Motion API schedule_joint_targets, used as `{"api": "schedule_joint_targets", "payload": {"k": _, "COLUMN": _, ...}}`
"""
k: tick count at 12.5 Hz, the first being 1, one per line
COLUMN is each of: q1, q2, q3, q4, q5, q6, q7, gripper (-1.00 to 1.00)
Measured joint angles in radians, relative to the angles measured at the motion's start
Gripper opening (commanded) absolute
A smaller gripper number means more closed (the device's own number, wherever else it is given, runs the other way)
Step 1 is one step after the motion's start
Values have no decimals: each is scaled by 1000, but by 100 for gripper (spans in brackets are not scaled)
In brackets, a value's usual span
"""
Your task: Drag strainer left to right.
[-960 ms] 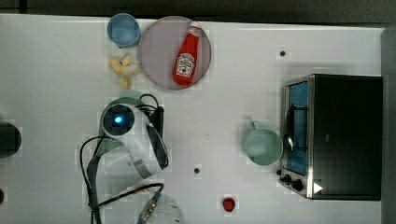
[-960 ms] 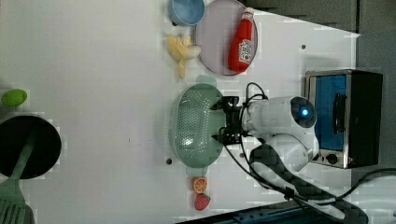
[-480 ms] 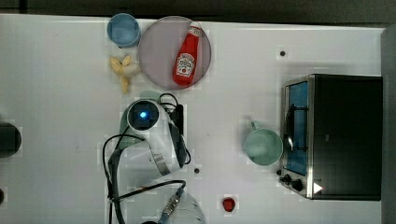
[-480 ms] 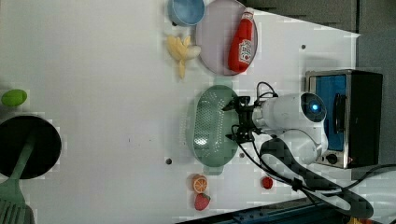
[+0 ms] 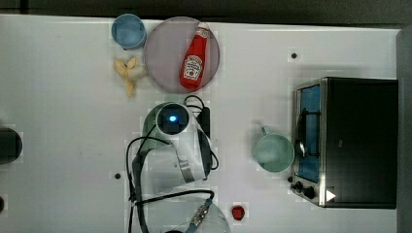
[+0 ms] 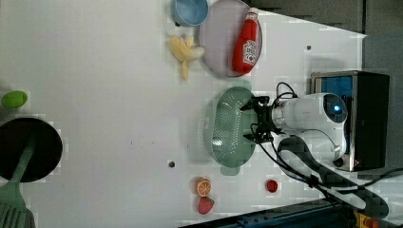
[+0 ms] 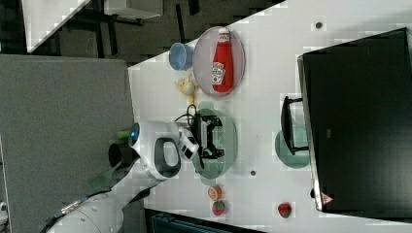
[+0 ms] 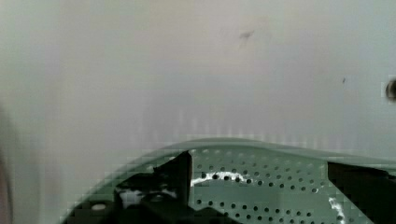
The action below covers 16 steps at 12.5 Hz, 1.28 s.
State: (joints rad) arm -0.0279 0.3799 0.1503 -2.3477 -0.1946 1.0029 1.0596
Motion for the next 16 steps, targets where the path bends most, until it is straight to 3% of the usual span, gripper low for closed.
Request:
{"api": "schedule_joint_targets", "payload": {"k": 3, "q1": 15, "q2": 18, "q3": -64, "q4": -6, "q5": -14, "q6": 1, "q7": -70, "gripper": 100}}
{"api": "schedule_joint_targets", "payload": {"k": 10, "q1": -29, "q2": 6, "q3": -184, "q4": -2, "q5": 32, "q6": 25, "q7": -195, "gripper": 100}}
{"api": "schedule_joint_targets", "payload": {"k": 16, "q1": -48, "q2": 15, "q3": -250, "q4": -14, "q5": 13, "q6": 46, "q7": -253, "gripper": 100}}
